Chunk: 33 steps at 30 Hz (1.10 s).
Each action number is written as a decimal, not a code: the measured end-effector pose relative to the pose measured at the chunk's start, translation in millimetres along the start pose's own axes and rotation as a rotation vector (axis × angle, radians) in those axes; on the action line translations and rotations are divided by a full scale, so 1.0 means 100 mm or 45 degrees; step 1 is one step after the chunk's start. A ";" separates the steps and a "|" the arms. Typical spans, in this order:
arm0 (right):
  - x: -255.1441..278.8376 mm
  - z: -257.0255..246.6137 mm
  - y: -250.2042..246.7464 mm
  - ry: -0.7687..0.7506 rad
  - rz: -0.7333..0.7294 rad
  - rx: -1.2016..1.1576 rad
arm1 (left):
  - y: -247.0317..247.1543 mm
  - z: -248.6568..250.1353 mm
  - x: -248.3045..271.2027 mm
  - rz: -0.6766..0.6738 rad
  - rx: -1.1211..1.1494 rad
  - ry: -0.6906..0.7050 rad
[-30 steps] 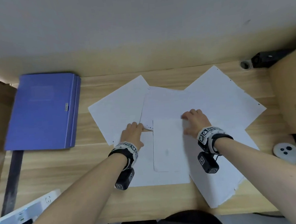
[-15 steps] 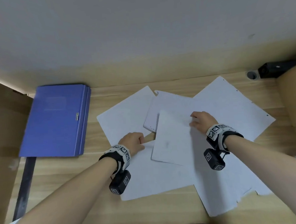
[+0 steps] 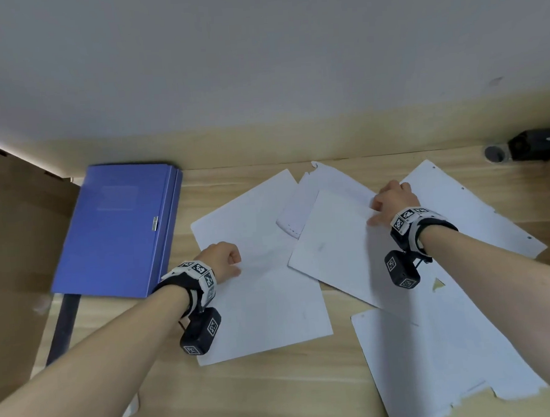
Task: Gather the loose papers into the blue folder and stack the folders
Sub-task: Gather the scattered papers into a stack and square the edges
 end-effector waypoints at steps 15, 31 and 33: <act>0.77 -0.12 -0.70 -0.281 0.169 -0.230 | -0.44 0.41 0.25 0.111 -0.031 0.065; 1.62 -0.81 -1.80 -0.445 0.643 0.099 | -1.85 0.64 0.92 0.751 0.053 0.072; 1.69 -0.91 -1.62 -0.519 0.643 0.087 | -1.90 0.60 0.99 0.877 0.120 0.054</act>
Point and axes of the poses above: each hand's wrist, its own x-axis away from the middle knuckle, its own y-axis out of the palm, z = x × y, the point moved 6 cm from there along -x, towards the middle knuckle, and after that the axes turned 8 degrees about z, right-handed, at the moved point
